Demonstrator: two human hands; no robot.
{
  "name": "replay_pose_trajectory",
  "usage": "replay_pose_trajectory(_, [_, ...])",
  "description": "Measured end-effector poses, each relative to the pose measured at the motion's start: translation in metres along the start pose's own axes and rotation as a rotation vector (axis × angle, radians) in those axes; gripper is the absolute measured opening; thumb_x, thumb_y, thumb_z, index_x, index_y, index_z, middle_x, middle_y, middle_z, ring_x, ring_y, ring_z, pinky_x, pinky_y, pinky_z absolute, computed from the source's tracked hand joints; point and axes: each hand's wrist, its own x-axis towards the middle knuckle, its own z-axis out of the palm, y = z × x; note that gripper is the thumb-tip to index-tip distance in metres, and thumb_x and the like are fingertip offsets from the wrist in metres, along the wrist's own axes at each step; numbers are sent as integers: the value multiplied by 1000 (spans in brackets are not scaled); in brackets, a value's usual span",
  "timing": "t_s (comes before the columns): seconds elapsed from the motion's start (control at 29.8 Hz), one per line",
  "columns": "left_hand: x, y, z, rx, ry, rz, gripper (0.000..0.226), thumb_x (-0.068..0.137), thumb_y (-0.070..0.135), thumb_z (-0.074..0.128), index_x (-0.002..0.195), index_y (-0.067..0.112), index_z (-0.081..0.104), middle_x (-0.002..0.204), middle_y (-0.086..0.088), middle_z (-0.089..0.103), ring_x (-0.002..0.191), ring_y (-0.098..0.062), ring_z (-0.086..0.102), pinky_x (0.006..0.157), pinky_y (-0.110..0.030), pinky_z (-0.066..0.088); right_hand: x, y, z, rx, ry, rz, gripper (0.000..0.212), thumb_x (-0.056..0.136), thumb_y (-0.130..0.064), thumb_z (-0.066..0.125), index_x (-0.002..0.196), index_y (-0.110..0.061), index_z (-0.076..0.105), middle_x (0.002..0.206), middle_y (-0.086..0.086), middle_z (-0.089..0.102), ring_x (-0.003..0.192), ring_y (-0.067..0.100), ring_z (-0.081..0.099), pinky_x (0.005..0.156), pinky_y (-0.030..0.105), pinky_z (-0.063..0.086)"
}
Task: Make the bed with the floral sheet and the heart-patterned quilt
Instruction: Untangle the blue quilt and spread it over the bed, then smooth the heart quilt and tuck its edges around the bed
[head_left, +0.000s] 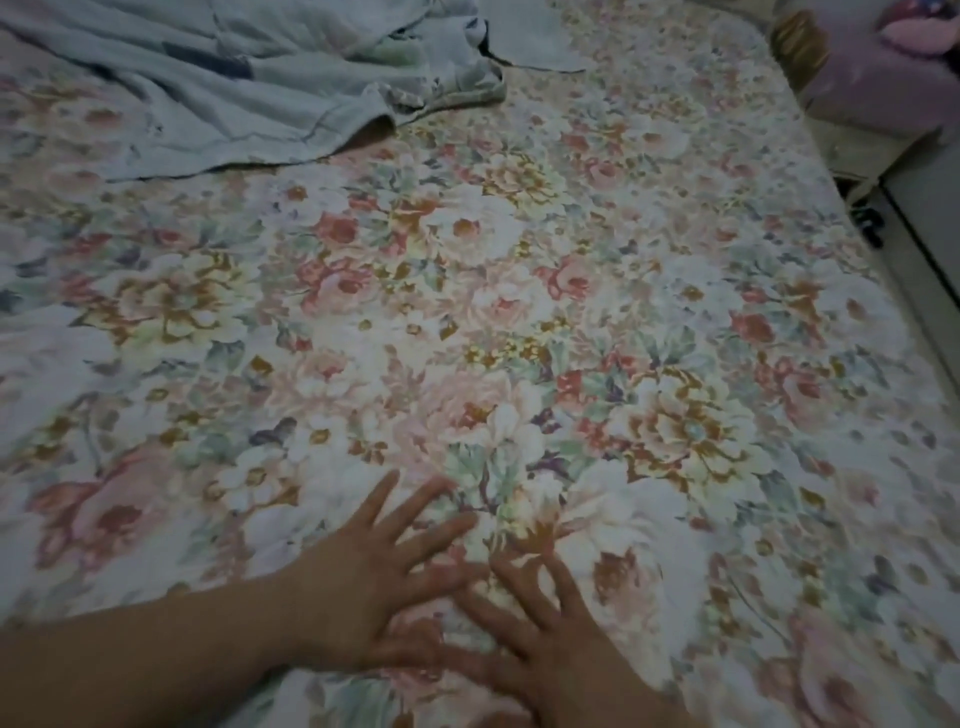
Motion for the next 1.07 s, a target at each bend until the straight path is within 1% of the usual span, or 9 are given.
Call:
replay_pose_trajectory(0.07, [-19,21,-1,47,-77,184,67,97,69,26,156,38,14,165,0,12,149,-40,13,111,-65,15,-20,-18,10,-55,-112,-85,53,104,-54,29,154,-42,17,161,-9,24,146,25,27,101,52,47])
replay_pose_trajectory(0.17, [-21,23,-33,-103,-65,390,64,95,64,43,151,35,32,153,-3,40,139,-34,38,106,-57,37,-26,-22,-13,17,-132,-176,51,100,-46,41,149,-36,31,157,-8,31,150,21,18,114,46,32])
replay_pose_trajectory(0.23, [-1,11,-49,-260,12,284,63,93,62,49,146,29,41,131,-8,54,117,-28,51,97,-46,43,-18,-10,-39,190,10,-114,45,100,-47,46,143,-35,42,155,-5,35,145,18,27,114,45,29])
replay_pose_trajectory(0.27, [14,-10,-60,-190,26,121,68,94,67,41,150,30,32,139,-10,49,126,-30,45,105,-47,38,-4,13,-58,215,11,-2,49,100,-53,42,146,-37,38,157,-4,32,144,19,27,114,45,29])
replay_pose_trajectory(0.34, [38,-27,-44,-58,5,-149,78,90,80,14,155,40,-5,165,-4,7,151,-29,2,120,-55,10,10,54,-57,144,14,236,63,97,-68,27,153,-42,19,164,-4,14,151,21,10,117,54,19])
replay_pose_trajectory(0.4, [43,-28,-13,1,-31,-232,81,84,85,2,150,44,-20,164,1,-15,149,-29,-20,116,-63,1,12,72,-31,44,-30,343,71,93,-75,19,155,-43,9,166,-5,1,152,24,-3,115,64,13])
replay_pose_trajectory(0.7, [-19,75,12,-69,28,268,83,81,83,45,150,38,36,162,-5,22,148,-46,8,106,-76,12,-69,-56,12,159,71,-5,68,89,-74,45,147,-40,40,161,0,24,150,37,11,110,71,14])
replay_pose_trajectory(0.97, [-59,150,7,-13,-234,349,79,84,61,63,152,43,27,163,-5,19,147,-47,9,106,-76,19,-132,-118,25,115,-147,-16,49,100,-52,43,147,-48,34,162,-5,21,150,36,10,107,73,22])
replay_pose_trajectory(1.07, [-50,161,-22,66,-371,301,77,87,50,65,149,52,19,165,-6,-2,146,-48,-14,105,-75,-13,-126,-122,-4,91,-284,36,43,99,-50,35,140,-49,46,160,-2,29,149,36,18,104,73,27])
